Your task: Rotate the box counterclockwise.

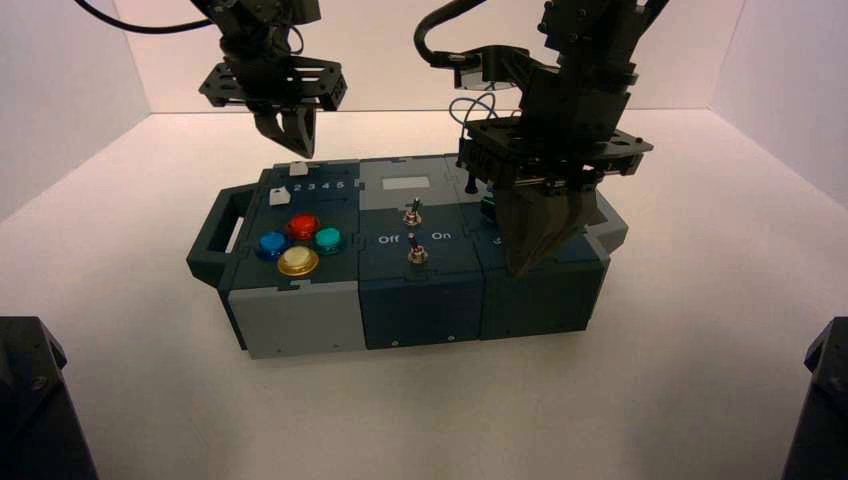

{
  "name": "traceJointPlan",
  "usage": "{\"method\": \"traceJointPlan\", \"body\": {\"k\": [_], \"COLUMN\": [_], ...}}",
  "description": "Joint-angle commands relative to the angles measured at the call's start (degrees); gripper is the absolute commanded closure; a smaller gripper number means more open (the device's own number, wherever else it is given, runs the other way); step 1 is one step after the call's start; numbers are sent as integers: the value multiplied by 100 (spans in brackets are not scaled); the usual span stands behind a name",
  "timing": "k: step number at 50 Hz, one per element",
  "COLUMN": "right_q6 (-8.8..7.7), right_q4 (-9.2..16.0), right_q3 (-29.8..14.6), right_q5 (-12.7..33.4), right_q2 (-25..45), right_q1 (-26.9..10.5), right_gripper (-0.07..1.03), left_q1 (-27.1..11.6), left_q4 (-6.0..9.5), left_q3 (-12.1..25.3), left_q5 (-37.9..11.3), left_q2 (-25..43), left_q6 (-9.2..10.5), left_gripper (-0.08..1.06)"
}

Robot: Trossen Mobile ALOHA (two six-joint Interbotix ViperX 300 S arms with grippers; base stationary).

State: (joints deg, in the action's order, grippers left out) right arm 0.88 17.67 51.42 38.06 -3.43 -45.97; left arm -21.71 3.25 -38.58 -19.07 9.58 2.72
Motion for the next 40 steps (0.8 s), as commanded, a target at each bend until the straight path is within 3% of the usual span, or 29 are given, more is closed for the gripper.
{"method": "traceJointPlan", "body": {"k": [1,13,20,40], "right_q6": [-9,-9,18,-88], "right_q4": [26,439,457,457], "right_q3": [79,316,334,299], "right_q5": [70,448,492,334], "right_q2": [-35,-721,-1020,-378], "right_q1": [-35,-53,-35,-26], "right_gripper": [99,99,99,99], "left_q1": [-26,-26,-26,-26], "left_q4": [-35,-62,-62,-62], "left_q3": [185,246,264,422], "left_q5": [44,26,26,18], "left_q2": [-123,-158,-123,123], "left_q6": [-18,-26,-18,-53], "left_gripper": [101,101,101,101]}}
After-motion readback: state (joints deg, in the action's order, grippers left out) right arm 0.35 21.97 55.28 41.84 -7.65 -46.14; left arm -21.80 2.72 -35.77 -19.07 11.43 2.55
